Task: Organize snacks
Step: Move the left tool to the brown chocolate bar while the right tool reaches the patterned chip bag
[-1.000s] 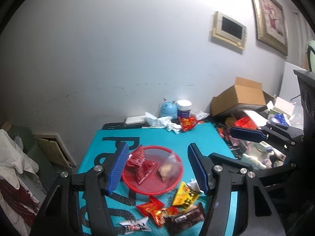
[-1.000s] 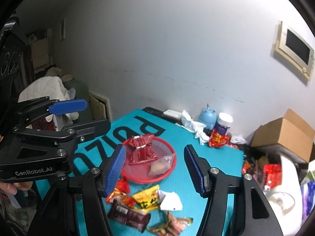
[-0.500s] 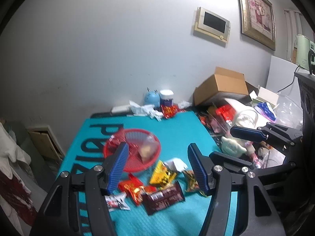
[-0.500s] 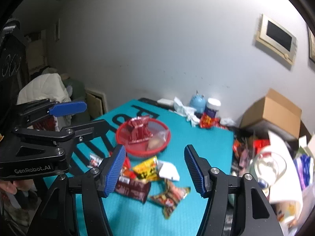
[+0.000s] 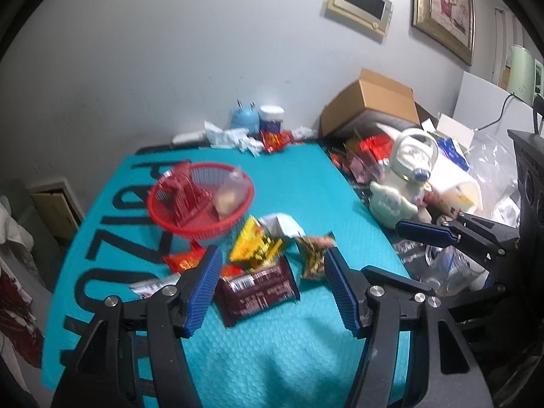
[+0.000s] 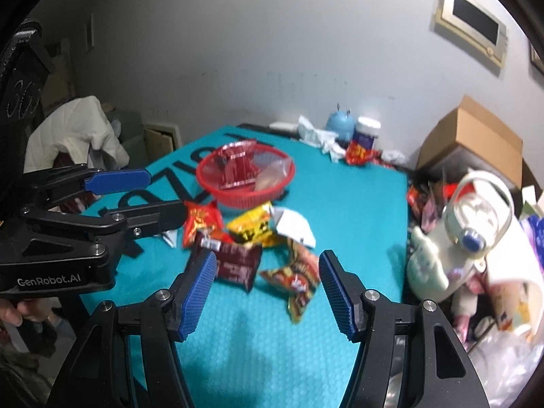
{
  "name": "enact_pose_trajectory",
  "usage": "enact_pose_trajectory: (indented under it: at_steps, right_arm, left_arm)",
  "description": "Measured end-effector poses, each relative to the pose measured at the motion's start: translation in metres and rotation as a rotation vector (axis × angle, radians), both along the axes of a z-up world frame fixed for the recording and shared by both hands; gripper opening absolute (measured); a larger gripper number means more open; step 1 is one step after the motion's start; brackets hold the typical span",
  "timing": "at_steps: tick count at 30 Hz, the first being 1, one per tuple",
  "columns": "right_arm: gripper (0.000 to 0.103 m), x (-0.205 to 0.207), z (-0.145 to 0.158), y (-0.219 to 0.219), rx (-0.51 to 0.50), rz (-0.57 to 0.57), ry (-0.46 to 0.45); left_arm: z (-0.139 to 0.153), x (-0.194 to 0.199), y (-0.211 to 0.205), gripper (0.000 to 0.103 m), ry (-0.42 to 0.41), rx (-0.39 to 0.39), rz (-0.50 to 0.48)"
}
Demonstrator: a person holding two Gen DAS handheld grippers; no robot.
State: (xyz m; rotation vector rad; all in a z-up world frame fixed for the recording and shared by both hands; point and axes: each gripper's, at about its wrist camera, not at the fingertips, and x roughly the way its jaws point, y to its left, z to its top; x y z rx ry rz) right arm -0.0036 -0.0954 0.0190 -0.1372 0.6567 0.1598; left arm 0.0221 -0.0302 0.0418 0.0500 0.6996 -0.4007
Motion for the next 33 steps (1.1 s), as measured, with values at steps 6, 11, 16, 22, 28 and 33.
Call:
enact_pose_trajectory:
  at_steps: [6, 11, 16, 22, 28, 33]
  right_arm:
    - [0.063, -0.001, -0.025, -0.007, 0.031, 0.001, 0.049]
    - [0.063, 0.004, -0.047, -0.014, 0.051, -0.008, 0.102]
    - [0.063, 0.018, -0.059, -0.024, 0.078, -0.034, 0.146]
    - [0.064, 0.038, -0.065, -0.035, 0.112, -0.057, 0.168]
    - [0.065, 0.061, -0.07, -0.046, 0.159, -0.069, 0.191]
    - [0.067, 0.081, -0.077, -0.054, 0.198, -0.087, 0.216]
  left_arm:
    - [-0.024, 0.0, -0.002, 0.061, 0.058, -0.023, -0.023]
    - [-0.044, 0.006, -0.005, 0.061, 0.106, -0.02, -0.027]
    - [-0.061, 0.019, -0.002, 0.061, 0.151, -0.044, -0.011]
    - [-0.07, 0.04, 0.002, 0.061, 0.176, -0.056, 0.008]
    - [-0.079, 0.062, 0.002, 0.061, 0.196, -0.045, 0.01]
    - [-0.09, 0.08, -0.001, 0.061, 0.233, -0.045, -0.008]
